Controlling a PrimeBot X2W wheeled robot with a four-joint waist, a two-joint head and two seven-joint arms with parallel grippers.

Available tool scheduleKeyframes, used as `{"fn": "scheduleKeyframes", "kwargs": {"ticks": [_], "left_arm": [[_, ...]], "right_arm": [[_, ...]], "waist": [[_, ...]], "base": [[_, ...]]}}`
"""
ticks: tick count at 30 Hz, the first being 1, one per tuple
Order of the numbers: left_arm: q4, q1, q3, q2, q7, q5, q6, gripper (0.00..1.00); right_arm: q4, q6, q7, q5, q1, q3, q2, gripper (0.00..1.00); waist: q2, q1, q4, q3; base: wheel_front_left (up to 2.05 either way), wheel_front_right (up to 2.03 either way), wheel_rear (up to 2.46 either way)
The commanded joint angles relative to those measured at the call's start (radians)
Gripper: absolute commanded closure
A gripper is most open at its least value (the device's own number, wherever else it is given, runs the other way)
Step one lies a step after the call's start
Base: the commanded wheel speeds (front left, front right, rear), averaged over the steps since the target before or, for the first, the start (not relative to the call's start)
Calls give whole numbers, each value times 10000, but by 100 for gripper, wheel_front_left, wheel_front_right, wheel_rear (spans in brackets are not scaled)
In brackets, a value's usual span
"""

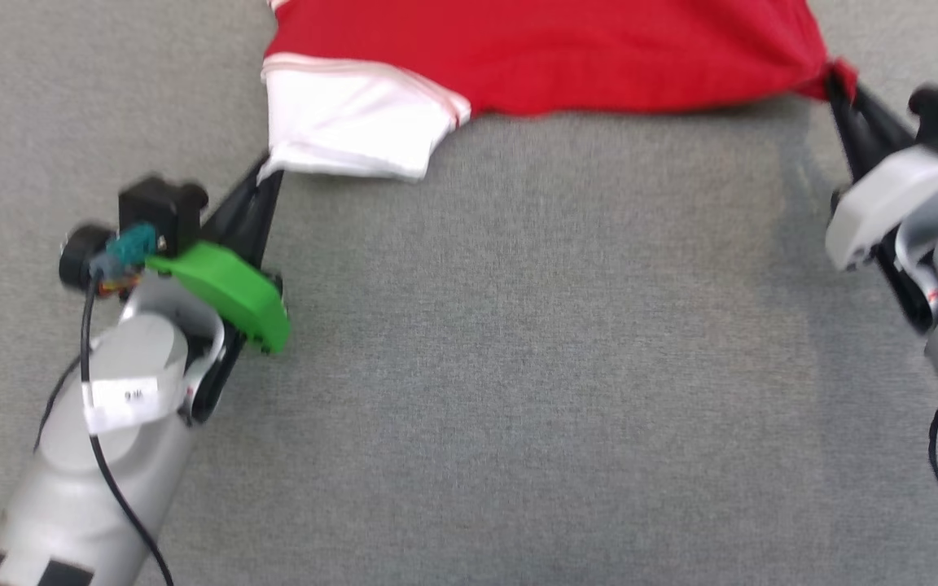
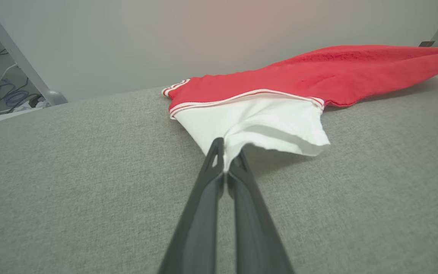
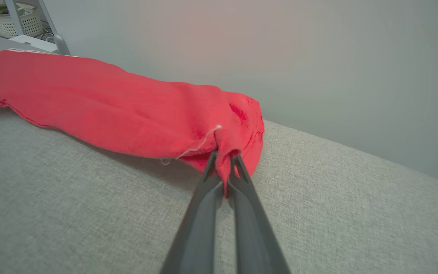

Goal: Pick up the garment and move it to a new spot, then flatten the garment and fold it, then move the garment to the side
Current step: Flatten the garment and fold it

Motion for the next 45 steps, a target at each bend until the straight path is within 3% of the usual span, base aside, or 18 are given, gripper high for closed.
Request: {"fn": "scheduleKeyframes", "kwargs": {"ticks": [1,10,23,33,45], "left_arm": [[-4,435,21,134,123,-152,73,100],[-365,2690,-105,826,880,-738,129,100],[-2352,5147,-576,1193,2066,-1556,269,100],[-4159,7269,-606,2032,2901,-2341,631,100],[-5772,8892,-694,3129,4129,-3275,803,100]], "right_arm": [[-64,-82,-78,165,378,46,-30,100],[-207,-82,70,1151,2148,361,-115,100],[-693,-82,1072,2674,4781,-263,-360,100],[-2610,-82,2497,3415,7358,-1057,-895,100],[-5593,-82,4392,3341,10425,-2416,-872,100]], "waist": [[0,1,77,-1103],[0,1,175,-2271],[0,1,211,-3665],[0,1,91,-4494],[0,1,79,-4811]], "base": [[0,0,0],[0,0,0],[0,0,0],[0,0,0],[0,0,0]]}}
